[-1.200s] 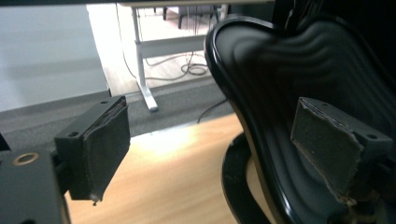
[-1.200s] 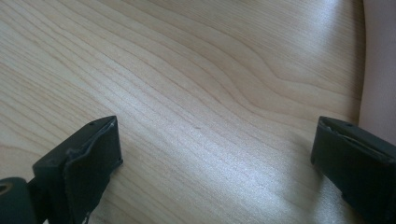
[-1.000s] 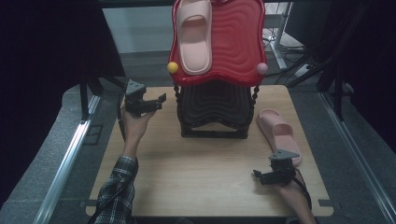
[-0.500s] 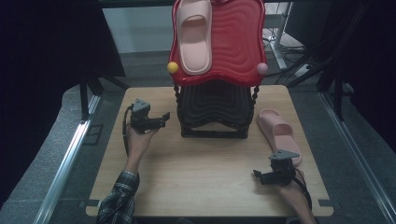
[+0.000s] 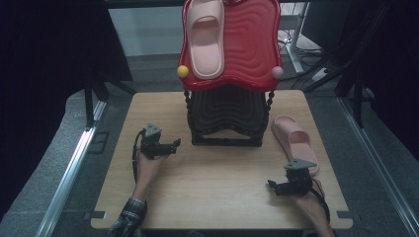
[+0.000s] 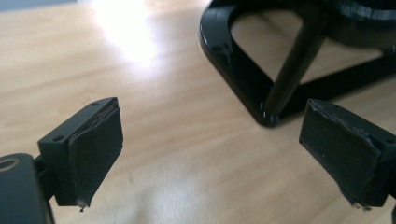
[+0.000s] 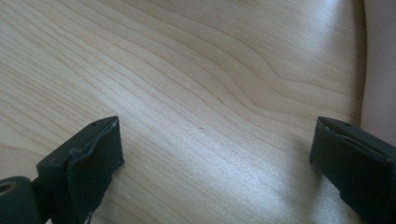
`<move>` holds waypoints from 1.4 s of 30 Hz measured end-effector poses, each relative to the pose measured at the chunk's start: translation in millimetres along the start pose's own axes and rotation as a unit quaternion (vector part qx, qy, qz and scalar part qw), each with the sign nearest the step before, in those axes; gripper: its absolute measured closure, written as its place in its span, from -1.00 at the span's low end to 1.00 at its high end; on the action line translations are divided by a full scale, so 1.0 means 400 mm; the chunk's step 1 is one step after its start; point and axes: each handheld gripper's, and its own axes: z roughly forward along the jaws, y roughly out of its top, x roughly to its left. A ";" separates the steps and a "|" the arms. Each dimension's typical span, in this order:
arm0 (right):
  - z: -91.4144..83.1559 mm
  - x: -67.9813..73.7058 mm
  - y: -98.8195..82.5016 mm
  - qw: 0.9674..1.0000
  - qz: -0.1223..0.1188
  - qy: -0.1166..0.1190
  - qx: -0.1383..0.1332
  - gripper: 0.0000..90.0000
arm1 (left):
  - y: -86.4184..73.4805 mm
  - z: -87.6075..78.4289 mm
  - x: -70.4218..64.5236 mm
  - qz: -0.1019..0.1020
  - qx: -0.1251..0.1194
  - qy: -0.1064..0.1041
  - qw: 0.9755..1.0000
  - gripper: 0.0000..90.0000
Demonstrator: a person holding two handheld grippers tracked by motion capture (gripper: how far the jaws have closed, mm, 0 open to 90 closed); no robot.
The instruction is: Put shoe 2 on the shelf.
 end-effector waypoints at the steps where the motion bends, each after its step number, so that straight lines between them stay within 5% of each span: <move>1: -0.001 0.002 0.001 1.000 0.000 0.001 -0.001 -0.93 | 0.000 0.000 0.000 0.000 0.000 0.000 1.000 -0.87; 14: -0.019 0.001 0.028 1.000 0.007 0.009 -0.020 -0.93 | -0.088 0.014 -0.034 0.016 0.082 0.017 0.996 -0.88; 24: -0.047 -0.032 0.072 0.998 0.040 0.010 -0.049 -0.87 | -0.096 0.014 -0.036 0.007 0.114 0.022 0.993 -0.91; 33: -0.074 -0.089 0.079 0.996 0.034 -0.050 -0.058 -0.64 | -0.096 0.014 -0.035 0.007 0.114 0.023 0.993 -0.91; 42: -0.090 -0.180 0.053 0.989 0.093 -0.097 -0.067 -0.28 | -0.096 0.014 -0.035 0.007 0.114 0.023 0.993 -0.90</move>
